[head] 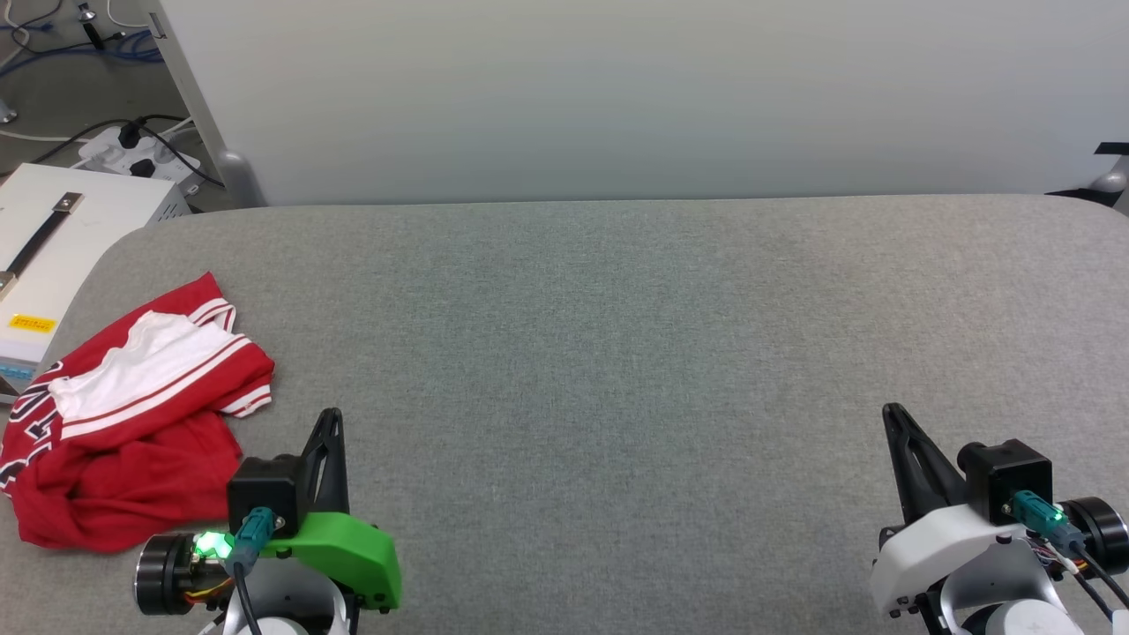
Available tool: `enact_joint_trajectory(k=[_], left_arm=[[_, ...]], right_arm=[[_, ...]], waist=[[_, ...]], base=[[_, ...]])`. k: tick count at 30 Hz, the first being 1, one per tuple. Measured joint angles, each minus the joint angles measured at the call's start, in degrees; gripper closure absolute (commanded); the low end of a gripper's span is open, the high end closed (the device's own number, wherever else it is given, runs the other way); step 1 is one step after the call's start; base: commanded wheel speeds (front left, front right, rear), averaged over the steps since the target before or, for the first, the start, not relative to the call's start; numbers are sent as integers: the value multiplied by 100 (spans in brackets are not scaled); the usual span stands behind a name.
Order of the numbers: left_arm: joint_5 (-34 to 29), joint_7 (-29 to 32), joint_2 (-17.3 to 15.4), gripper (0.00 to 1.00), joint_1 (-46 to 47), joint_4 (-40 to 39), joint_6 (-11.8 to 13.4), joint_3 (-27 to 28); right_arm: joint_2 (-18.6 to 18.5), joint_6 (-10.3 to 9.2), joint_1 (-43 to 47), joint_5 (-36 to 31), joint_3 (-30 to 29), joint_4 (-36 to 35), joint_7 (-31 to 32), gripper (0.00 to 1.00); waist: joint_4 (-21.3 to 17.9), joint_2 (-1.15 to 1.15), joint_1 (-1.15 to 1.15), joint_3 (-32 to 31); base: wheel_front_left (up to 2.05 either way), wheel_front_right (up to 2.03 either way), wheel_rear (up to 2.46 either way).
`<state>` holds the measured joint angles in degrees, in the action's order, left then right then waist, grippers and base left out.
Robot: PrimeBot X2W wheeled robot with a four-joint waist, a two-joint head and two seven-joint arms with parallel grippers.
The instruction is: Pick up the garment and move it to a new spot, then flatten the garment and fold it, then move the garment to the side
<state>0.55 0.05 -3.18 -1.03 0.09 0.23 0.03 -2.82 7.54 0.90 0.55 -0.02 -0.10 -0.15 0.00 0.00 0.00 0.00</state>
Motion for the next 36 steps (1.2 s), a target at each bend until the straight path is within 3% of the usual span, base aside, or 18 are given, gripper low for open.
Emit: enact_joint_trajectory(k=[36], left_arm=[[2,0,-1,100,-2,0,1,-1]], right_arm=[[0,0,2,2,0,0,0,100]], waist=[[0,0,0,0]], base=[[0,0,0]])
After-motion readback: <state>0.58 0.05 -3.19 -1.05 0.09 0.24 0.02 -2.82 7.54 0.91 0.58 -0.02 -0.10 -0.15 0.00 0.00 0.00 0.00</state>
